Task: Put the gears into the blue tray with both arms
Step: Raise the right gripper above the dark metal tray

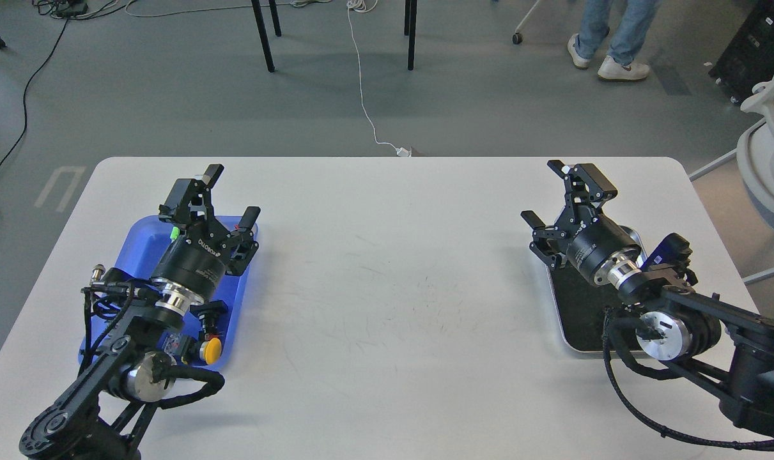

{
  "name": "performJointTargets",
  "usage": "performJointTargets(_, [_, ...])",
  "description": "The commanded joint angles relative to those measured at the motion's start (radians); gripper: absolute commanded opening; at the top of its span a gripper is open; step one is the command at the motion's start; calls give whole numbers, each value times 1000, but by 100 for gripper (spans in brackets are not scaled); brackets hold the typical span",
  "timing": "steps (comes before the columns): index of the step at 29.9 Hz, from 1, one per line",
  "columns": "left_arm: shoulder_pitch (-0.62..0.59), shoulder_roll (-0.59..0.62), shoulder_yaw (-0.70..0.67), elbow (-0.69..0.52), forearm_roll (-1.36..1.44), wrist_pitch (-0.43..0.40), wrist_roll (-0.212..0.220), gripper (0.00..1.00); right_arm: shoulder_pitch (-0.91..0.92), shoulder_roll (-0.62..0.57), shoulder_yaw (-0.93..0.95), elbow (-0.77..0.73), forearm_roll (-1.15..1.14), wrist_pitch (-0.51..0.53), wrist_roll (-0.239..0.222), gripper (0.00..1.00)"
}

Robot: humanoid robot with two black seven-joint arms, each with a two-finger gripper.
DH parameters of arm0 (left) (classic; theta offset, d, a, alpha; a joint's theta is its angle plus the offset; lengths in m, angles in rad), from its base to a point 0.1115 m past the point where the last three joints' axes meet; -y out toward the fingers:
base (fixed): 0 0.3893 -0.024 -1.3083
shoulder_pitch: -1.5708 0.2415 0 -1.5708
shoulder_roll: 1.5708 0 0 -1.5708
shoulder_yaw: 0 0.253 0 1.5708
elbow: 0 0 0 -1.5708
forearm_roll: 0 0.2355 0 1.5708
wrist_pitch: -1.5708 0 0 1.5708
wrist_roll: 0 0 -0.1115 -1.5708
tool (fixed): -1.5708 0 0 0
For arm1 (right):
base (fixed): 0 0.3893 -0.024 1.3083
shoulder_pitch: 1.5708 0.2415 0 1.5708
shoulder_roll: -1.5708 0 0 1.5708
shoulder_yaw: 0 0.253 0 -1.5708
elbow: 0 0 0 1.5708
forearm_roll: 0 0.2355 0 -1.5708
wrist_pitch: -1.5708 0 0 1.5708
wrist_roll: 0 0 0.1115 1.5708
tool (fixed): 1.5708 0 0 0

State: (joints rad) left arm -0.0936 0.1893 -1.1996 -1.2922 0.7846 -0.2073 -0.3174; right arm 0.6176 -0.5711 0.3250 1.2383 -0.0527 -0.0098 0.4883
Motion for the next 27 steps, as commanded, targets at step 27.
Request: performJointTargets(27, [-43,36,22,-2,8,-11,-5,98,33,-48,-14,10,-22,4,0,99])
